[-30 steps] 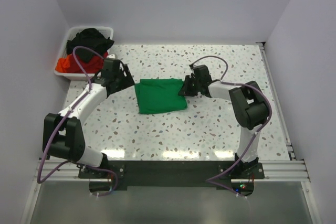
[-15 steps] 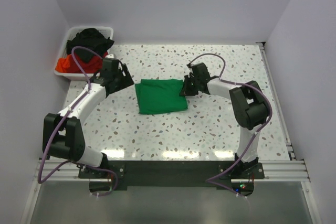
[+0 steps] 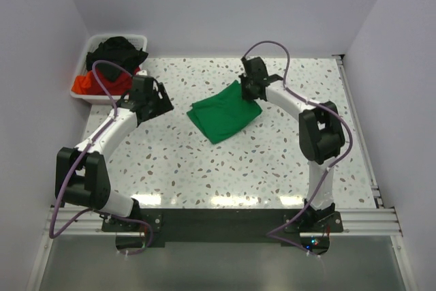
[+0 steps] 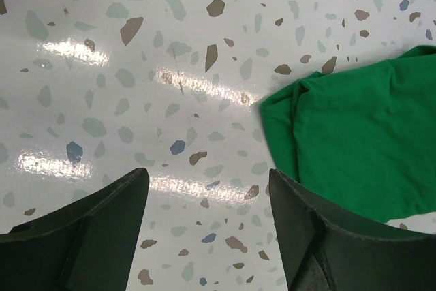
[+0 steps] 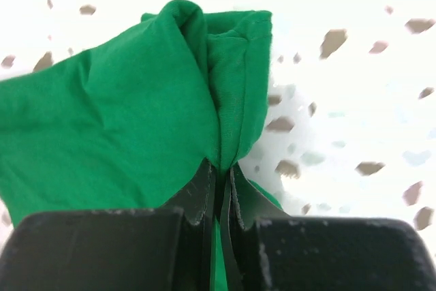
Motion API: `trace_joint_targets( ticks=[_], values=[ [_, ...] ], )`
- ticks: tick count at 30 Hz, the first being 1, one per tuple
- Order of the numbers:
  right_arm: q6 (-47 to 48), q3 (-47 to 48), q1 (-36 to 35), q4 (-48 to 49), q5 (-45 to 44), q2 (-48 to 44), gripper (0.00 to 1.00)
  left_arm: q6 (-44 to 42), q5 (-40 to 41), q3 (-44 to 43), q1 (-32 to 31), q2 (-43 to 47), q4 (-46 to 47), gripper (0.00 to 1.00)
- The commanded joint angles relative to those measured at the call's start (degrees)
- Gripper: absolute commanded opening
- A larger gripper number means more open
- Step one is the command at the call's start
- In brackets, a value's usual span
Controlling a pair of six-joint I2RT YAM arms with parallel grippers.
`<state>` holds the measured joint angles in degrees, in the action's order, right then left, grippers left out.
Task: Fold and stack the t-shirts
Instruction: Neatly place the folded tshirt to the corner
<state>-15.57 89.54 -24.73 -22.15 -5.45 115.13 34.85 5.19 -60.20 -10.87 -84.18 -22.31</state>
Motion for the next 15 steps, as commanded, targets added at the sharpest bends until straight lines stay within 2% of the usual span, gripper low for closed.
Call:
trace_joint_targets(
  ticks=[1,9,15],
  values=[
    [6.33,8.52,0.21,-2.10,-9.13,4.30,0.00,-0.92,-0.53,-0.62,0.68,2.01,1.30,0.76],
    [9.60,19.61,3.37,-1.14,-18.70,13.53,0.00,-1.01,-0.62,-1.76,0.68,1.30,0.86,0.76],
    [10.04,27.08,8.37,0.00,-21.70,17.32,0.00,-0.84,-0.62,-2.72,0.59,-0.02,0.60,0.76]
  ],
)
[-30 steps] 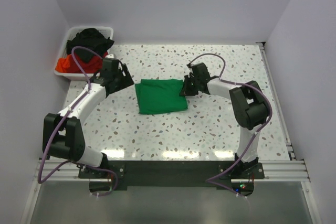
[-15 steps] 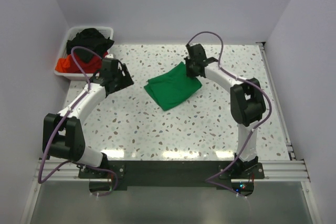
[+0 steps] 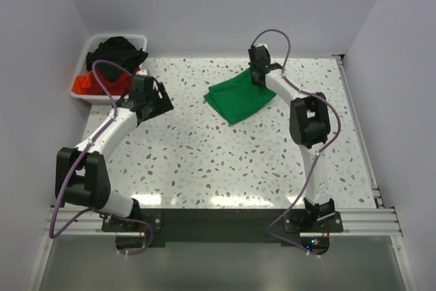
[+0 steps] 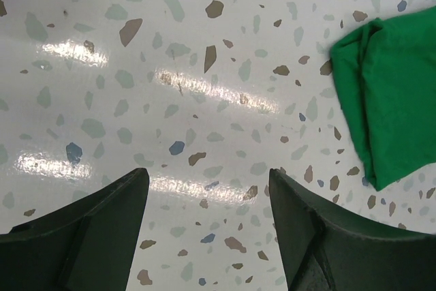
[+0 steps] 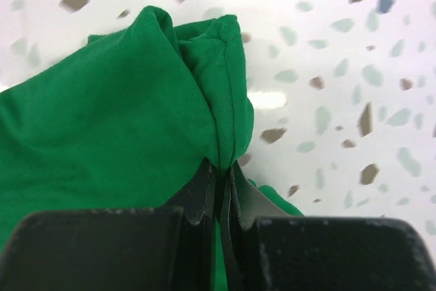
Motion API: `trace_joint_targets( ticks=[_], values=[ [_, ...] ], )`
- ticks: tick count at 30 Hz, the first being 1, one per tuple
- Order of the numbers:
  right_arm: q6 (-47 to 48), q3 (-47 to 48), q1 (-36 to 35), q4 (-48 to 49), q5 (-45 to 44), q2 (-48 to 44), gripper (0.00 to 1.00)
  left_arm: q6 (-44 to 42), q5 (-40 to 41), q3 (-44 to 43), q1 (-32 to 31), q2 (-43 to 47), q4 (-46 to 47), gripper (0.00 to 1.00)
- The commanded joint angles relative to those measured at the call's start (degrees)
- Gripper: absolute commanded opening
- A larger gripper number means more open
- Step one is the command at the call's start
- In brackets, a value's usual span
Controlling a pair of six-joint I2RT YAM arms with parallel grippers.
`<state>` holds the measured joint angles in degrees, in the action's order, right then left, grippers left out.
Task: Fold and stack the t-shirts
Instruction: Neatly place the folded tshirt to the corner
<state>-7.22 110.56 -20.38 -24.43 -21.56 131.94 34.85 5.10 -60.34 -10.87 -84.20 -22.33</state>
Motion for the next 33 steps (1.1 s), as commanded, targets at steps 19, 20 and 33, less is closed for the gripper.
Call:
trace_joint_targets(
  ticks=[19,20,33],
  values=[
    [2.12,14.42,16.95,6.14,-10.69,6.40,0.00,-0.40,-0.18,-4.79,0.68,-2.54,-0.61,0.76],
    [2.39,14.50,17.39,6.49,-11.04,6.49,0.00,-0.40,-0.18,-4.88,0.68,-2.63,-0.61,0.76],
    [9.68,15.65,22.75,14.22,-19.91,8.51,0.00,0.22,-0.62,-6.11,0.59,-4.30,-1.14,0.76]
  ],
)
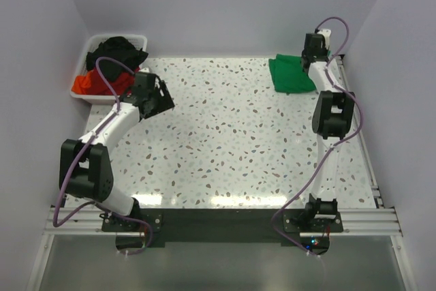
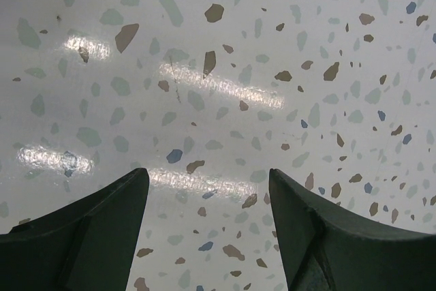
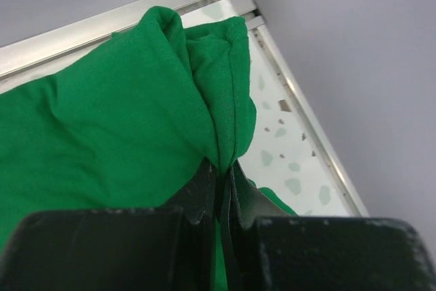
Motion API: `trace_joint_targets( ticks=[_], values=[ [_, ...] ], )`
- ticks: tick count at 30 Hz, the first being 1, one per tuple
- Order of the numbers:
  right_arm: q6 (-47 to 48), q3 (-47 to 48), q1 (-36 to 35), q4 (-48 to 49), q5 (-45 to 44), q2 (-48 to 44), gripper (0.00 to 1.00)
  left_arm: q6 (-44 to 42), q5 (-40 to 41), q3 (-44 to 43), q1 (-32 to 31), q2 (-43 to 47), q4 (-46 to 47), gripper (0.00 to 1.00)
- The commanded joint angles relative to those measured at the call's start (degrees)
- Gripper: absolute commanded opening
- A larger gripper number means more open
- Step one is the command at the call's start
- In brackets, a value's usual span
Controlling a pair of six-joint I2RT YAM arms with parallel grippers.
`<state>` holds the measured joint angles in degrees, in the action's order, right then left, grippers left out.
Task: Fold and stack the t-shirts
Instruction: Neatly place the folded tshirt to the corner
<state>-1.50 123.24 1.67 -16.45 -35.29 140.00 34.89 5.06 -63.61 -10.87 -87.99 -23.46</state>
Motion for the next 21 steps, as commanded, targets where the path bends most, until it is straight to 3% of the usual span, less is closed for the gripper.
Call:
trace_joint_targets(
  ticks=[1,12,21],
  values=[
    [4.31,2.88,0.61,6.95,-7.85,0.53,0.00,0.17,-0.49,-2.83,0.68,-0.52,0.00,0.76],
    [13.17,1.30,0.79,17.83,-20.76,3.08,0.00,-0.79,-0.93,-3.71,0.68,-1.84,-0.35,0.76],
    [16.79,-0.28,1.32,22.42,-23.86,4.66,0.00,-1.50,-1.72,-4.32,0.68,-3.25,-0.62,0.76]
  ],
)
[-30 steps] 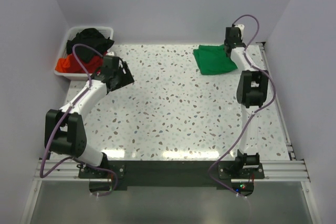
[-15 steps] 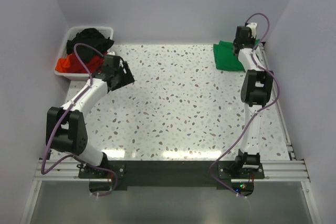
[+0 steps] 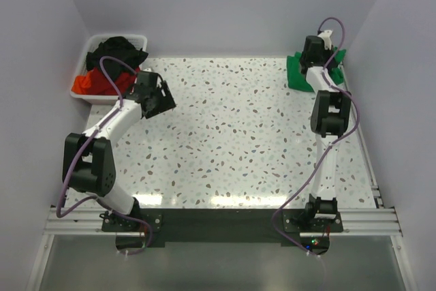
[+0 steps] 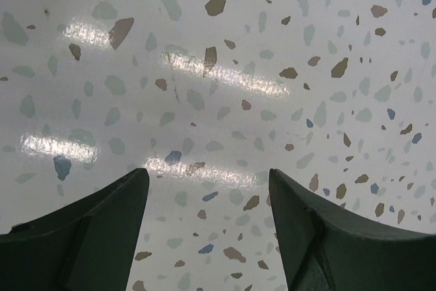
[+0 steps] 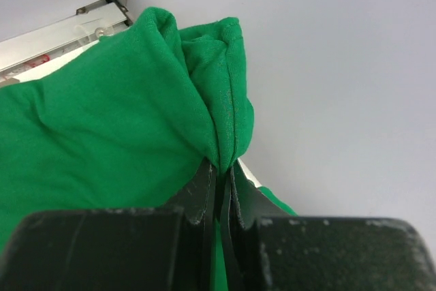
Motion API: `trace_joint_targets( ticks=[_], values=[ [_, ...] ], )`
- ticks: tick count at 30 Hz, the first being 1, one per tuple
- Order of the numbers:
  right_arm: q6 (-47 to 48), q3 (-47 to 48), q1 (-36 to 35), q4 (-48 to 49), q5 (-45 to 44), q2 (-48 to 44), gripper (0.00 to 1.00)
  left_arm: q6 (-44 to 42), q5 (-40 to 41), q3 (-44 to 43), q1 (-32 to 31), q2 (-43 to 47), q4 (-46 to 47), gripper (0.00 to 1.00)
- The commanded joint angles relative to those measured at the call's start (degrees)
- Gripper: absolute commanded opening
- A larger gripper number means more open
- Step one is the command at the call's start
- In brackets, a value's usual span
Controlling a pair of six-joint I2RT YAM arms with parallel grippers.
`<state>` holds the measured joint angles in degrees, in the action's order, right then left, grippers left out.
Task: Fold and stack the t-shirts
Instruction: Neatly place the folded tshirt to the corner
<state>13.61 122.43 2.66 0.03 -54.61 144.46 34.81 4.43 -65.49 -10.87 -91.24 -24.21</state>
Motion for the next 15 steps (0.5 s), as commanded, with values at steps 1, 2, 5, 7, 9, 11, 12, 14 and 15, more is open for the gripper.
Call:
trace_joint_targets(
  ticks=[1,2,5,7,9,11,12,14,15],
  values=[
    [1.60,0.53,0.33,6.03,-4.89,0.38,0.05,-1.50,-1.26,-2.36,0.68,-0.16,0.04,0.76],
    [1.43,0.53,0.33,6.03,-5.15,0.38,0.14,-1.50,-1.26,-2.44,0.68,-0.08,0.12,0.77],
    [0.81,0.97,0.33,5.24,-4.63,0.38,0.31,-1.67,-1.79,-2.45,0.59,-0.25,0.48,0.77],
    [0.37,2.01,0.33,4.28,-4.54,0.47,0.38,-1.67,-1.96,-2.18,0.68,-0.08,0.65,0.77],
    [-0.33,2.63,0.33,2.96,-4.45,0.38,0.44,-1.58,-2.23,-2.09,0.59,-0.08,0.65,0.77],
    [-0.60,2.72,0.33,2.52,-4.54,0.12,0.49,-1.58,-2.32,-2.01,0.68,-0.08,0.91,0.77],
    [-0.51,2.81,0.33,2.52,-4.54,0.03,0.49,-1.50,-2.40,-1.92,0.68,0.10,1.00,0.77],
    [-0.86,2.73,0.33,1.91,-4.37,-0.49,0.49,-1.41,-2.49,-1.74,0.59,0.27,1.18,0.77],
    [-1.30,2.72,0.33,1.38,-4.19,-0.76,0.49,-1.32,-2.58,-1.48,0.59,0.45,1.35,0.77]
  ],
)
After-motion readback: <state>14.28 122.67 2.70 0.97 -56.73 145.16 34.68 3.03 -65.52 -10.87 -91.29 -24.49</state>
